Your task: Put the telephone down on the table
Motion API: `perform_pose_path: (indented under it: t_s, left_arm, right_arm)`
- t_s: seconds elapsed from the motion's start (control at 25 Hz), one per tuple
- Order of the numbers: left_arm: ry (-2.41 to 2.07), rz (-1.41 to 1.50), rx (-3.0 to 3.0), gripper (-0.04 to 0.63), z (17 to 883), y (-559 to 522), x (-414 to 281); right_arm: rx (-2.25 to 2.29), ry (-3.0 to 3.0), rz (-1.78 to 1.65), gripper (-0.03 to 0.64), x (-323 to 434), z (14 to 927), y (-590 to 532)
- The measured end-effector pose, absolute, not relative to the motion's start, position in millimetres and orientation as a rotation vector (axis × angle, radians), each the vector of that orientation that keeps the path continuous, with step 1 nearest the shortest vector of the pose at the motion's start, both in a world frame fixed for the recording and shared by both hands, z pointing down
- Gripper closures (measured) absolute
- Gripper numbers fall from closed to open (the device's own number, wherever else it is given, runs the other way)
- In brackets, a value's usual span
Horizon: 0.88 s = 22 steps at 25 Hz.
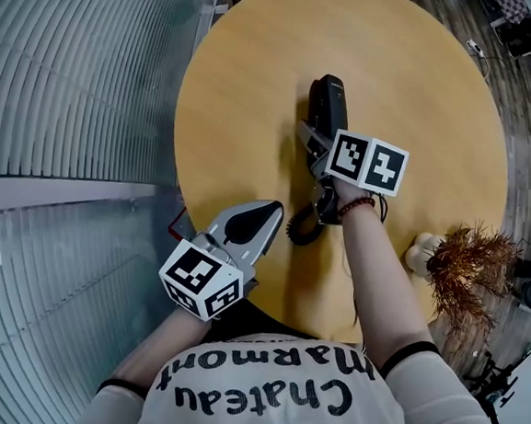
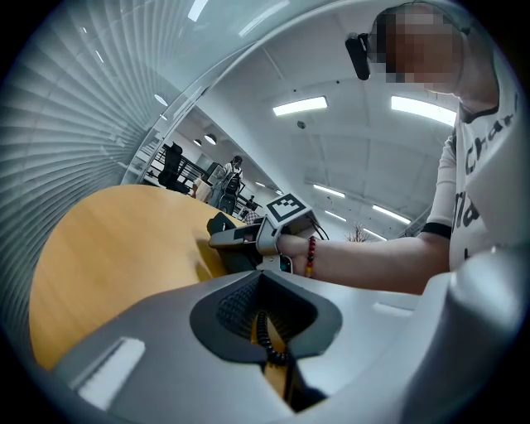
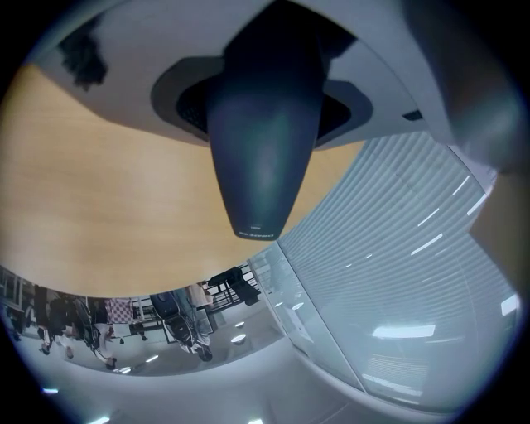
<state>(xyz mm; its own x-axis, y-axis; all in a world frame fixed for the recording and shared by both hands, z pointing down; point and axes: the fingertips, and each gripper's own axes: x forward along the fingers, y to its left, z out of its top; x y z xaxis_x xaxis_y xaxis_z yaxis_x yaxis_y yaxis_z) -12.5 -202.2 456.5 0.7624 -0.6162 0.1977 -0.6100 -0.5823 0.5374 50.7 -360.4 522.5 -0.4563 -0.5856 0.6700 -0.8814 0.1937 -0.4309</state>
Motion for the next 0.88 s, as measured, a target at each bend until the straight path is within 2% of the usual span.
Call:
perform_pose_path:
  t_s: [0.88]
  left_arm:
    - [-0.959,-0.037,2.393,0.591,426.1,-198.2,-38.9]
  right_arm:
    - [1.417,-1.850,0.906,0.307,41.5,531.8,-363.1]
